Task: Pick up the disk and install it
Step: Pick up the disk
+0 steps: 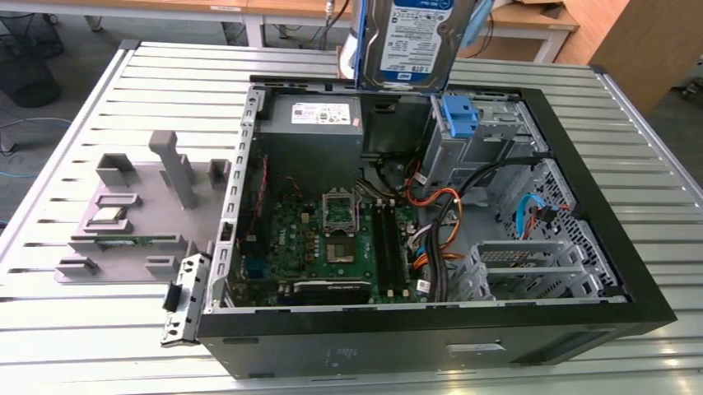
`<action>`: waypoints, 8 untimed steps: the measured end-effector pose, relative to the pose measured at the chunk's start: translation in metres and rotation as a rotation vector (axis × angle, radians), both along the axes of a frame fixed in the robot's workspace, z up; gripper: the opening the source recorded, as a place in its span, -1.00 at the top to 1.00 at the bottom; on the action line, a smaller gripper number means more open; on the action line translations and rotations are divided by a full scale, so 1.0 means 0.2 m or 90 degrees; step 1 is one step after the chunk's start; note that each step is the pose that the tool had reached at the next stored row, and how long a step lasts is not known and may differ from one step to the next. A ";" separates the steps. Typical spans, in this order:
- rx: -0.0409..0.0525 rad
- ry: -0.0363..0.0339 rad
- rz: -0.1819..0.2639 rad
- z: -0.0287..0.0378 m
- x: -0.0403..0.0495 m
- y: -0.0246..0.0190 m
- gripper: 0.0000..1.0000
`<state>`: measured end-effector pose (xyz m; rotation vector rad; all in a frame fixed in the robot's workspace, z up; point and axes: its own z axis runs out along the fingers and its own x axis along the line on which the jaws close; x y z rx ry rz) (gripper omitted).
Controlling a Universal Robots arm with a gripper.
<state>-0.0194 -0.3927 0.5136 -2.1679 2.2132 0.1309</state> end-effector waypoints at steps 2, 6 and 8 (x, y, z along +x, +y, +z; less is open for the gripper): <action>0.0000 0.0000 0.000 -0.005 0.000 -0.015 0.30; -0.0003 0.0000 0.000 -0.015 0.000 -0.044 0.30; -0.0007 0.0000 0.000 -0.019 0.000 -0.058 0.30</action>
